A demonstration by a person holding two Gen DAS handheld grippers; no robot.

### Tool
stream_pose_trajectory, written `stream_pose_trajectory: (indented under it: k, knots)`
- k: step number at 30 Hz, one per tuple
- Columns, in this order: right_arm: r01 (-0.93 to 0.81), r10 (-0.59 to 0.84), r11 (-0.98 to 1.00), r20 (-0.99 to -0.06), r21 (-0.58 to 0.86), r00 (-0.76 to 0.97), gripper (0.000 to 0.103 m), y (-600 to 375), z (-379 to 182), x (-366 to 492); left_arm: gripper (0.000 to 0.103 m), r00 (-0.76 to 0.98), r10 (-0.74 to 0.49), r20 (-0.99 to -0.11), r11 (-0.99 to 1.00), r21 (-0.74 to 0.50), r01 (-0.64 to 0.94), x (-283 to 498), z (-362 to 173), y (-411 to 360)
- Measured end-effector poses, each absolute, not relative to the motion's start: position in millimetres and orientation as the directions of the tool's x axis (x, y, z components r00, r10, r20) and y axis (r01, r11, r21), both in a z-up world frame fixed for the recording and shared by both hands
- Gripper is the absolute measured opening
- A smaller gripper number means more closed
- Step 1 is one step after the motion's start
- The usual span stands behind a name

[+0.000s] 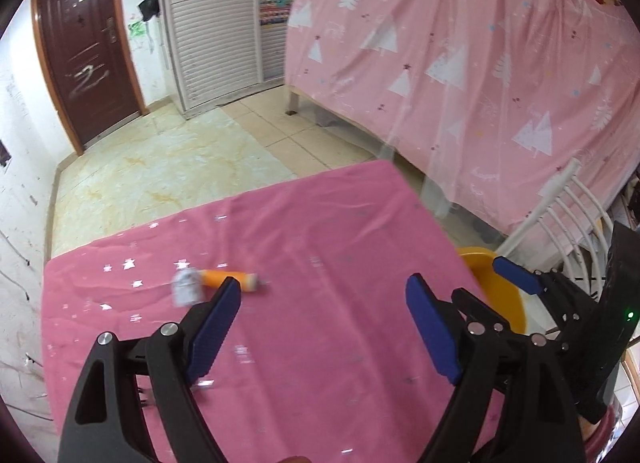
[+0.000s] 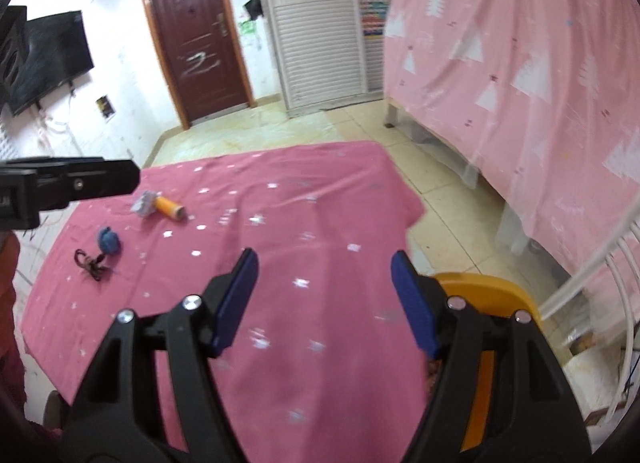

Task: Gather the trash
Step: 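Move both open grippers back over the remaining items on the table, then grasp the blue knit piece with the left gripper while the right gripper grasps the orange thread spool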

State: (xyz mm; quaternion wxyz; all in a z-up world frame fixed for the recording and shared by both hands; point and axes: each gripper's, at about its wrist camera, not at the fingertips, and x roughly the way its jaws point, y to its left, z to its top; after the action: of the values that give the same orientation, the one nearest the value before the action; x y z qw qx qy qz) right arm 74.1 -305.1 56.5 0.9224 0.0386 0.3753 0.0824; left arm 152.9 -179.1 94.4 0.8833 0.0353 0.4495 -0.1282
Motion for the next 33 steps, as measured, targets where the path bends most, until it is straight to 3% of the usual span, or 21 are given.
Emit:
stream_pose_trajectory:
  k: [12, 26, 33]
  knots:
    - [-0.251, 0.236, 0.964, -0.722, 0.088, 0.651, 0.066, -224, 56, 110, 0.078, 0.517, -0.148, -0.843, 0.976, -0.041, 0.214, 171, 65, -86]
    - [-0.352, 0.254, 0.935, -0.776, 0.044, 0.577, 0.066, -158, 39, 155, 0.078, 0.425, -0.136, -0.895, 0.982, -0.064, 0.180, 189, 18, -47]
    - [-0.398, 0.261, 0.917, -0.794, 0.027, 0.548, 0.066, -134, 33, 170, 0.059, 0.402, -0.177, -0.898, 0.977, -0.112, 0.181, 190, 4, -40]
